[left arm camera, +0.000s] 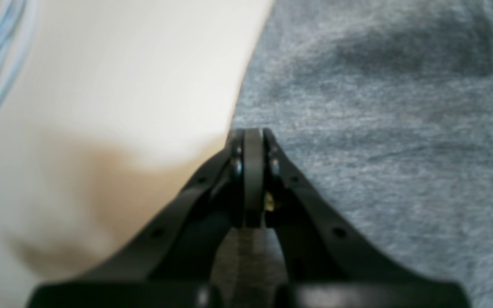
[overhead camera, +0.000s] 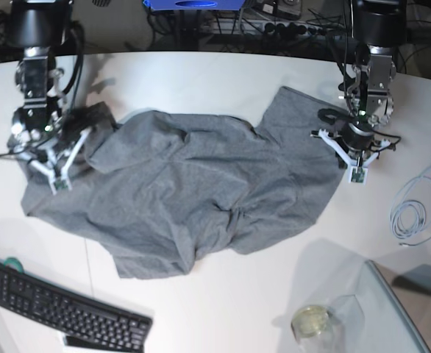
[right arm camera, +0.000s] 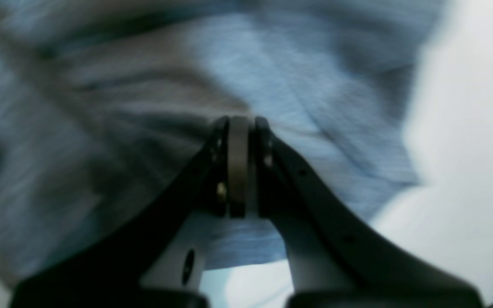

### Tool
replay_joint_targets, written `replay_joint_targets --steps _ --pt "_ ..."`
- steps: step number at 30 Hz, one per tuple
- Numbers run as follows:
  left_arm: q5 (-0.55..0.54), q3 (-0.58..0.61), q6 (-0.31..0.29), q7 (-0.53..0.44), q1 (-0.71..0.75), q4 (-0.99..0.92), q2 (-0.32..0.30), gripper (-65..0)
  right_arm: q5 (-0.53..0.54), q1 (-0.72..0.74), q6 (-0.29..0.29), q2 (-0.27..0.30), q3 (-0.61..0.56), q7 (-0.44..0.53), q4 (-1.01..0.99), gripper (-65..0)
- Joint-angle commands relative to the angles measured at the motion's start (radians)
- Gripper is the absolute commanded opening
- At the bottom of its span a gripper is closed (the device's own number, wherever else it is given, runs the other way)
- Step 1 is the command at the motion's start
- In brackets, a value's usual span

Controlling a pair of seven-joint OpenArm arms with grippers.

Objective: Layout the t-shirt on the table in an organized manner, then fold the t-shirt properly
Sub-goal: 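Regrasp the shirt with both grippers and lift it off the table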

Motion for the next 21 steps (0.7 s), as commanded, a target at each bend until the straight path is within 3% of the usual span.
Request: replay_joint_targets --steps 1,9,11,13,17,21 --pt "0.003 -0.002 -0.004 0.008 -0.030 0.008 -0.012 -65.0 -0.002 -0.012 0.007 -0.013 -0.020 0.006 0.025 -62.3" --pt "-0.001 -0.002 -0.004 0.011 -0.168 0.008 -0.006 -65.0 -0.002 -0.132 0.000 -0.167 -0.267 0.006 0.040 -62.7" --pt "-0.010 -0.004 -0.004 0.063 -0.185 0.037 -0.004 -65.0 -0.002 -0.158 -0.001 -0.188 -0.320 0.006 0.074 -62.7" --pt "-0.011 -0.004 -0.004 0.160 -0.178 0.139 -0.001 -65.0 -0.002 -0.181 -0.013 -0.190 -0.398 -0.027 0.132 -62.7" --pt "-0.105 -0.001 -0.004 0.287 -0.089 0.402 0.032 -65.0 0.000 -0.209 -0.115 -0.182 -0.527 -0.119 0.299 -62.7" --pt "-0.235 0.030 -0.004 0.352 0.016 0.587 0.106 -65.0 0.000 -0.233 -0.124 -0.148 -0.496 -0.186 0.493 -62.6"
